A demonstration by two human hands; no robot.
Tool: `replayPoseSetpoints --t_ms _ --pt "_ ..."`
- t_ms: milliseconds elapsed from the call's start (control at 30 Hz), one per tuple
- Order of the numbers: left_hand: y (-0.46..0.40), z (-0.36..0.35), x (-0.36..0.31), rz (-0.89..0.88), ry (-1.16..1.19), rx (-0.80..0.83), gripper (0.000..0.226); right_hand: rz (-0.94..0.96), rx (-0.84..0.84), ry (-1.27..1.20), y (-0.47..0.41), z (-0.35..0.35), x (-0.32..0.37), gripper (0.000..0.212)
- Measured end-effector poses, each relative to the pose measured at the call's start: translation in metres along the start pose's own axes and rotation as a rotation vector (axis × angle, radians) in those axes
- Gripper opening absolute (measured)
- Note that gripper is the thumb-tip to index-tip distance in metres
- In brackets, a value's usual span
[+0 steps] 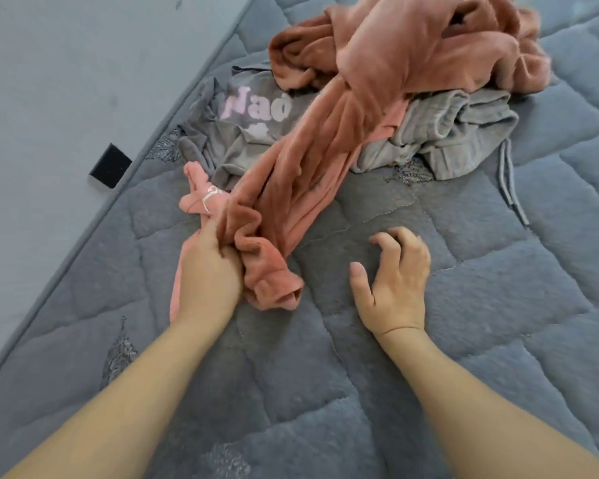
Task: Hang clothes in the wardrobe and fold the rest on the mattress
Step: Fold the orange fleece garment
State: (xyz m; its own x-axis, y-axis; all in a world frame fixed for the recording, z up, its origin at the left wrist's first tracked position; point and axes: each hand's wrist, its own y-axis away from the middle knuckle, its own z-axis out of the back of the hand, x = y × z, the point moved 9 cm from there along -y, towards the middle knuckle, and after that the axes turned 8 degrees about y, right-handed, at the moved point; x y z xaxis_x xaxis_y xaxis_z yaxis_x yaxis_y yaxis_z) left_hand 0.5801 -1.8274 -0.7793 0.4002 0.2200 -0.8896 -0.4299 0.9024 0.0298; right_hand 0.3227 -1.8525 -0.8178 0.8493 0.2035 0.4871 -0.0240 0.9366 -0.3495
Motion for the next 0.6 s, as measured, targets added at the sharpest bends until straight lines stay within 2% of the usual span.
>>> replayPoseSetpoints --t_ms 67,133,200,267,400,467,533,600 --pt "0.033 0.003 0.031 0.141 0.094 -0.032 0.032 0.007 0.012 -0.003 0.002 0.000 0.002 0.055" --pt "0.063 -0.017 0.049 0.235 0.096 0.032 0.044 0.023 0.010 -0.001 0.003 0.001 0.002 0.055" --pt "0.082 -0.032 0.055 0.201 -0.176 0.059 0.042 0.041 -0.012 0.022 0.003 0.002 0.003 0.051" --pt "0.085 -0.030 0.052 0.146 -0.486 -0.072 0.028 0.061 -0.025 0.040 0.004 0.003 0.007 0.050" --pt "0.087 -0.034 0.048 0.154 -0.588 -0.136 0.024 0.058 -0.060 0.051 -0.009 0.014 0.008 0.065" --pt "0.089 -0.035 0.048 0.117 -0.587 -0.131 0.023 0.171 -0.043 0.139 -0.042 0.023 0.013 0.073" --pt "0.087 -0.034 0.048 0.102 -0.584 -0.145 0.022 0.339 0.032 0.351 -0.087 0.020 0.025 0.086" --pt "0.086 -0.037 0.050 0.097 -0.589 -0.141 0.020 0.527 0.092 0.515 -0.128 0.007 0.043 0.084"
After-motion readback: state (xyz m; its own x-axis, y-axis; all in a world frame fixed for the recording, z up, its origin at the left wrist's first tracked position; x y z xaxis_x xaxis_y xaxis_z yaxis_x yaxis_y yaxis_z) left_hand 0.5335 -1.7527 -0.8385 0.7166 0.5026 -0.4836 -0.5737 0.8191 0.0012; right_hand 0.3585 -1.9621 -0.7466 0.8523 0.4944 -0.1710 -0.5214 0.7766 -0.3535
